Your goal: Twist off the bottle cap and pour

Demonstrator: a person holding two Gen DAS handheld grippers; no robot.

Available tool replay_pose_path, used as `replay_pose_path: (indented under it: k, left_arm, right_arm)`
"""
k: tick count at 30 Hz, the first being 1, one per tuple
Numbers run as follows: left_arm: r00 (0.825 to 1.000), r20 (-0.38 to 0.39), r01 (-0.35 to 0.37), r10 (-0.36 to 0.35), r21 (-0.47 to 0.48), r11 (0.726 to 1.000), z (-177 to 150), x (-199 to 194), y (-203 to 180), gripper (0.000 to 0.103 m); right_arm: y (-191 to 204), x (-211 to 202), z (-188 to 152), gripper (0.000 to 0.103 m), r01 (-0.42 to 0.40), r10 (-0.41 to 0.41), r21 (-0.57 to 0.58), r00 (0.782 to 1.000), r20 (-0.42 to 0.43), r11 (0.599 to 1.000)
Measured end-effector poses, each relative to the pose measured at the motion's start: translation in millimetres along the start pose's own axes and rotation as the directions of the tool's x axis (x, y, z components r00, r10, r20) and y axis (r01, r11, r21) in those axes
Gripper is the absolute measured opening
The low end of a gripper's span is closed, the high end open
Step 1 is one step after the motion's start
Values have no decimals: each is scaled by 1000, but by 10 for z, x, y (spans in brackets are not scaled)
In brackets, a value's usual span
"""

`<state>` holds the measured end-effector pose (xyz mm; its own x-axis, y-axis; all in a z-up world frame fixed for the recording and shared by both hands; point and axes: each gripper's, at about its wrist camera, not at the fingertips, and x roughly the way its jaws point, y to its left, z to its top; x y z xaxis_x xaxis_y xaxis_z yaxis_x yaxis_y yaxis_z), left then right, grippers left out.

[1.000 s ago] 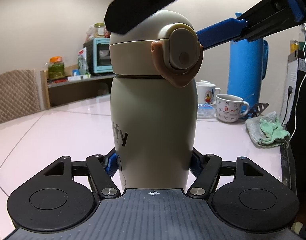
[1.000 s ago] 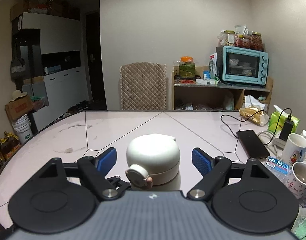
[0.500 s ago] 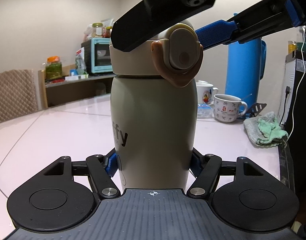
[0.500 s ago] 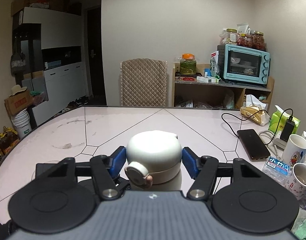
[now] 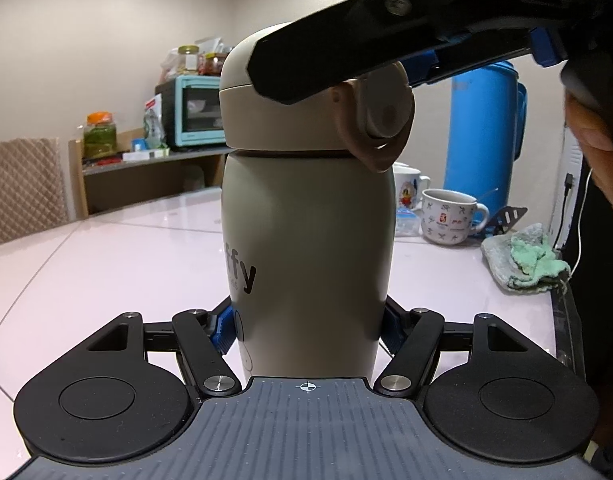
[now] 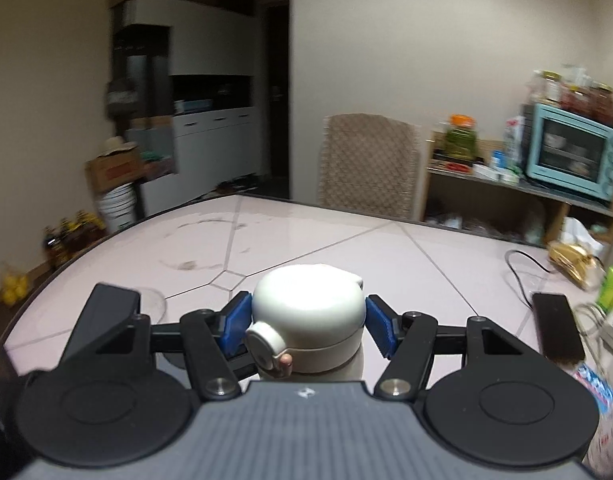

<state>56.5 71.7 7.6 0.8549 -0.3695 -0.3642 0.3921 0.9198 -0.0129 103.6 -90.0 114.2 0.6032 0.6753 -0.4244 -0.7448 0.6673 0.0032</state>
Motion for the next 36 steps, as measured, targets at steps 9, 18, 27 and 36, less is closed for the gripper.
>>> replay_pose_path:
  k: [9,18,27,36]
  left_arm:
    - [1000,0,-4,4,12,1000,9,13,-36,72]
    - [1000,-1,-1,1,17,1000,20,-7,-16,72]
    - [1000,-2,-6,6,12,1000,11,-28,5,72]
    - [1000,-2,-6,6,7,1000,13,-36,4,72]
  right_arm:
    - [16,-30,-3,65,-41,41,-18,999,12,999]
    - [24,-122,3,82,-66,66,-19,997,30,998]
    - [343,-318,-36,83,172,-181,114,981,68,978]
    - [400,-243,3,92,213,-222,137,974,52,967]
